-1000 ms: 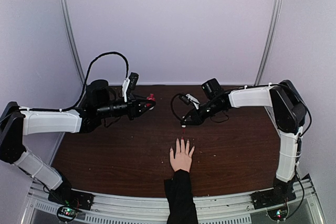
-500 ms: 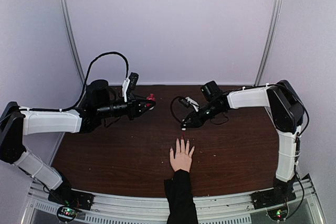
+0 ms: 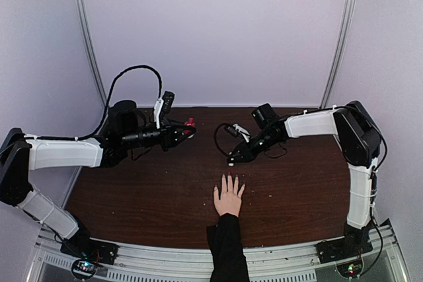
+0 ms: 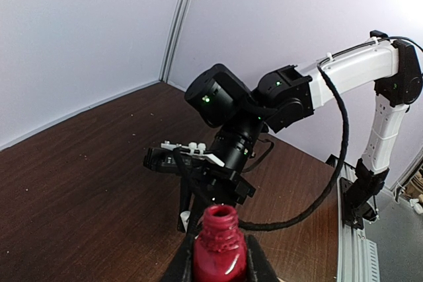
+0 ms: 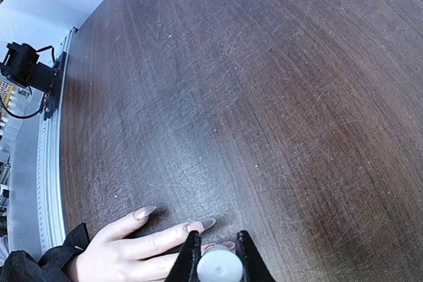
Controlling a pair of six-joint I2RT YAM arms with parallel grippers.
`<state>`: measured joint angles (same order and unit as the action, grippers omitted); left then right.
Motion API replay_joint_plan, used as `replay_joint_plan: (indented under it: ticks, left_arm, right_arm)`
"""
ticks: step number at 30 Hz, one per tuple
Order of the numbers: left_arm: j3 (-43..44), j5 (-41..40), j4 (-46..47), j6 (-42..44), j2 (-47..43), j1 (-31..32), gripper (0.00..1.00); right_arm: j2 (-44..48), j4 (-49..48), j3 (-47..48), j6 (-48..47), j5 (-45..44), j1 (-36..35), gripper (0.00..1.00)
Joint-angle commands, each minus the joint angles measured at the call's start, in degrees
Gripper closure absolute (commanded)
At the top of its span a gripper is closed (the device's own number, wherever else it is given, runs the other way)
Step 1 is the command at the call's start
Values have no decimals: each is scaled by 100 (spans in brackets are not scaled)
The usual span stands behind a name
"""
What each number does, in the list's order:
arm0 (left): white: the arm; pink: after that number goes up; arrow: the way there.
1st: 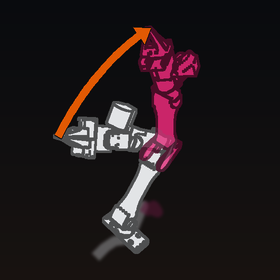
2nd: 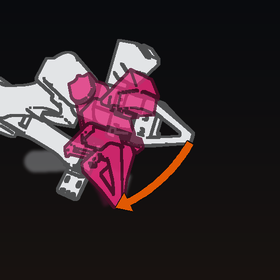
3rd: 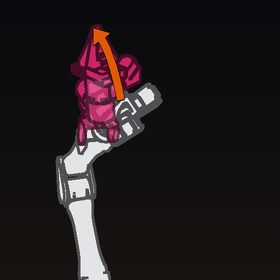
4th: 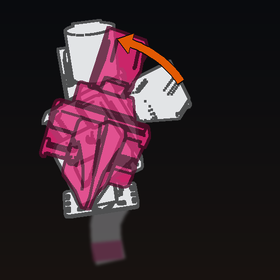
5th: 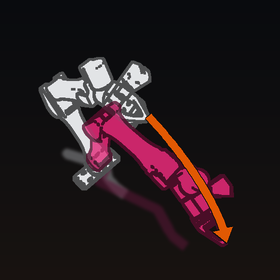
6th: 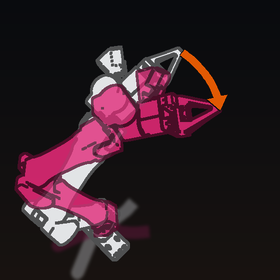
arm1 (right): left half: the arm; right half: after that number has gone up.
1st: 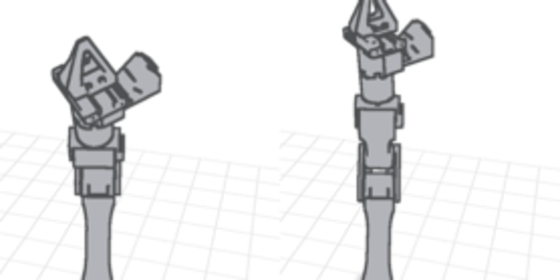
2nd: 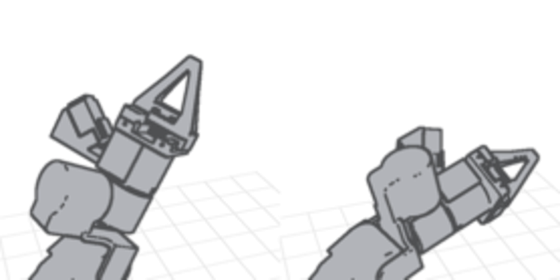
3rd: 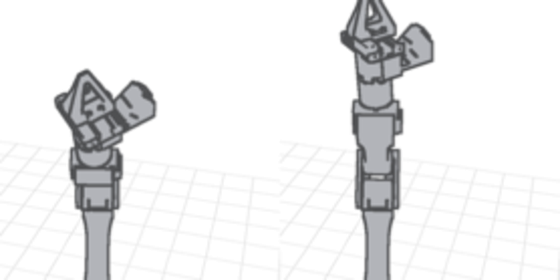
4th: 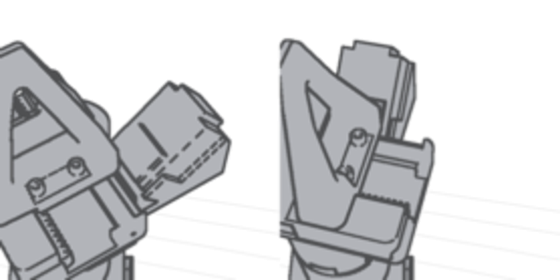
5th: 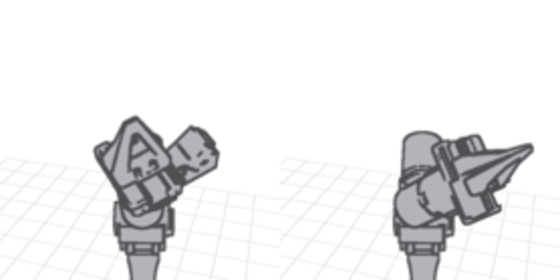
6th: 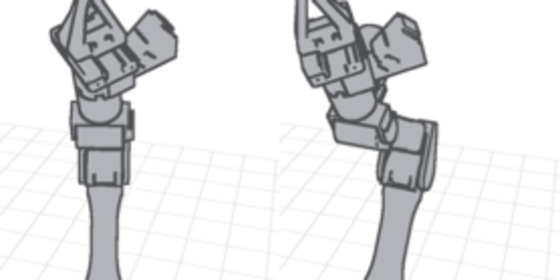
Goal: Paint the nails
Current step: Paint the hand on the nail.
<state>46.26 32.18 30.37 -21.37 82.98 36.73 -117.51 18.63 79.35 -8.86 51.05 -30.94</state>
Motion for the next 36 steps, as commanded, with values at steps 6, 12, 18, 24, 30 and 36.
replay_joint_plan:
  ticks: [6,12,18,24,30,36]
  left_arm:
    - [2,81,347,15,8,-43,100]
    - [4,77,347,10,8,-43,100]
    - [1,82,351,10,8,-43,100]
    - [-9,71,356,18,-9,-43,100]
    - [-26,69,354,18,-27,-43,100]
    - [-1,77,362,18,0,-43,100]
  right_arm:
    - [65,-25,104,-61,166,-30,100]
    - [63,-53,96,-36,243,-30,100]
    - [-20,-82,92,-27,241,-35,100]
    - [-109,-148,61,-1,231,-34,100]
    - [-116,-167,63,1,217,-35,100]
    - [-149,-153,78,-14,191,-32,100]
